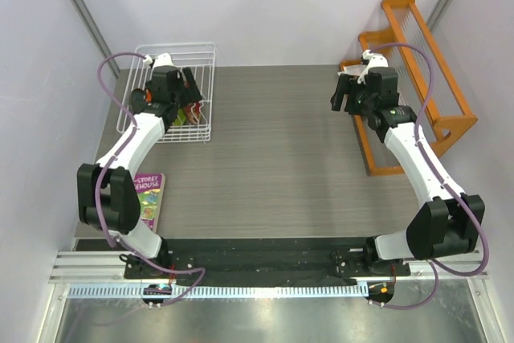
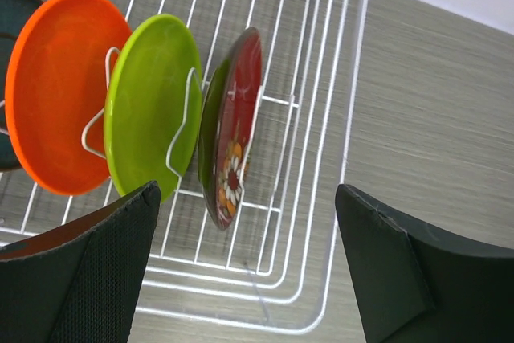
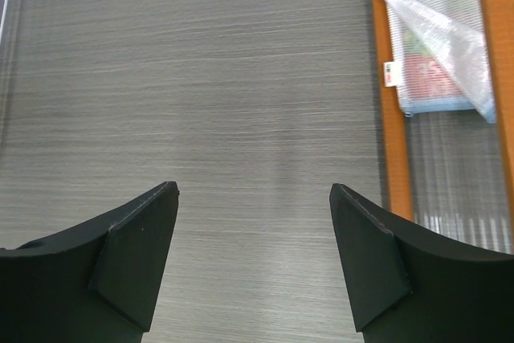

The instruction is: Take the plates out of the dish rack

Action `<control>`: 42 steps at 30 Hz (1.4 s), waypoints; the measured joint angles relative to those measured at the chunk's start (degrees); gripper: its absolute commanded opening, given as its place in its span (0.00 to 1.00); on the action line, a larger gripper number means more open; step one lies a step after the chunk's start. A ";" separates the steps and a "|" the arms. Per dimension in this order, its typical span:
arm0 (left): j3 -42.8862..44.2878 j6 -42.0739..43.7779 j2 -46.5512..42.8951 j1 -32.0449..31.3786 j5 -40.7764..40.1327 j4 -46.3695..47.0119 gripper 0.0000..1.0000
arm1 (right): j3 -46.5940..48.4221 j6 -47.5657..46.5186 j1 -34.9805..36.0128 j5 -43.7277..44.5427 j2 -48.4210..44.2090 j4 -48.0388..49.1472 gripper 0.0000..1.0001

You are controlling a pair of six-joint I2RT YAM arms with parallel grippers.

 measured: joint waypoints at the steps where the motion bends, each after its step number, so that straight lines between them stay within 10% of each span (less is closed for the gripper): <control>1: 0.15 -0.07 0.87 0.00 -0.63 0.44 0.88 | 0.22 0.00 0.00 -0.57 0.61 0.02 0.83; 11: 2.58 -0.70 10.69 0.09 -3.91 1.75 0.78 | 1.79 0.02 0.00 -2.97 5.03 0.04 0.87; 25: 2.58 -1.14 13.07 1.29 -7.48 4.24 0.00 | 2.25 0.00 0.00 -3.26 6.36 0.20 0.87; 42: 2.51 3.37 12.48 1.09 -7.74 3.56 0.00 | 2.23 0.09 0.00 -2.80 6.36 0.17 0.88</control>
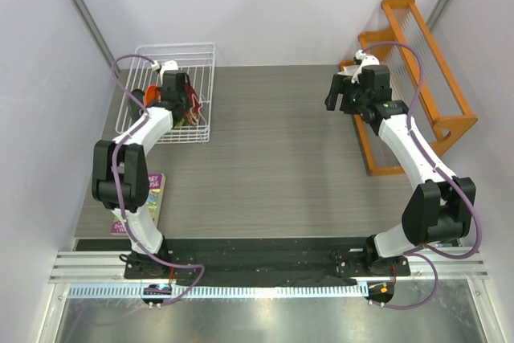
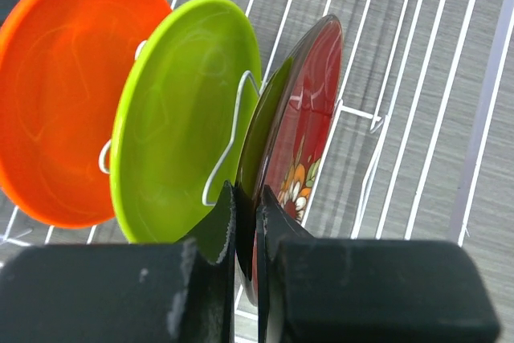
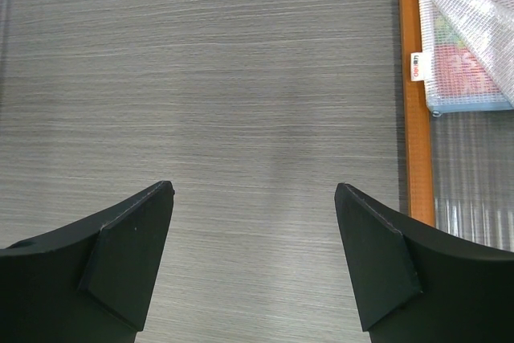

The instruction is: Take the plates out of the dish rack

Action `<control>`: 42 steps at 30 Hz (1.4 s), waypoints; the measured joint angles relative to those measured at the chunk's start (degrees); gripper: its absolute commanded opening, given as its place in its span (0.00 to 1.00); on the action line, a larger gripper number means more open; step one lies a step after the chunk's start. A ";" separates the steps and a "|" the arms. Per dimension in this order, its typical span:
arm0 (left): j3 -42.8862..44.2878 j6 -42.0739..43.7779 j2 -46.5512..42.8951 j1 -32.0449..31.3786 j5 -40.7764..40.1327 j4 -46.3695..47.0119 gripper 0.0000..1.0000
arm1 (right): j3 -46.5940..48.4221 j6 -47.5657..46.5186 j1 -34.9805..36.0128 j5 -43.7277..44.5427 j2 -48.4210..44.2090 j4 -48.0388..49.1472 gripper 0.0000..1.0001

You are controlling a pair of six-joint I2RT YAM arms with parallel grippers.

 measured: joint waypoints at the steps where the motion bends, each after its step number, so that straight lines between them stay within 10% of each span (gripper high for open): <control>1: -0.09 0.15 -0.39 0.02 -0.02 -0.46 0.00 | 0.00 0.02 0.00 0.00 0.00 0.00 0.88; 22: -0.04 -0.04 -14.21 -0.26 -2.23 -7.85 0.00 | -0.31 0.26 0.00 -1.42 0.00 -0.90 0.91; 42: -9.81 -20.28 -18.80 -12.35 27.41 1.27 0.00 | -6.56 12.44 4.04 -21.90 2.34 11.67 0.88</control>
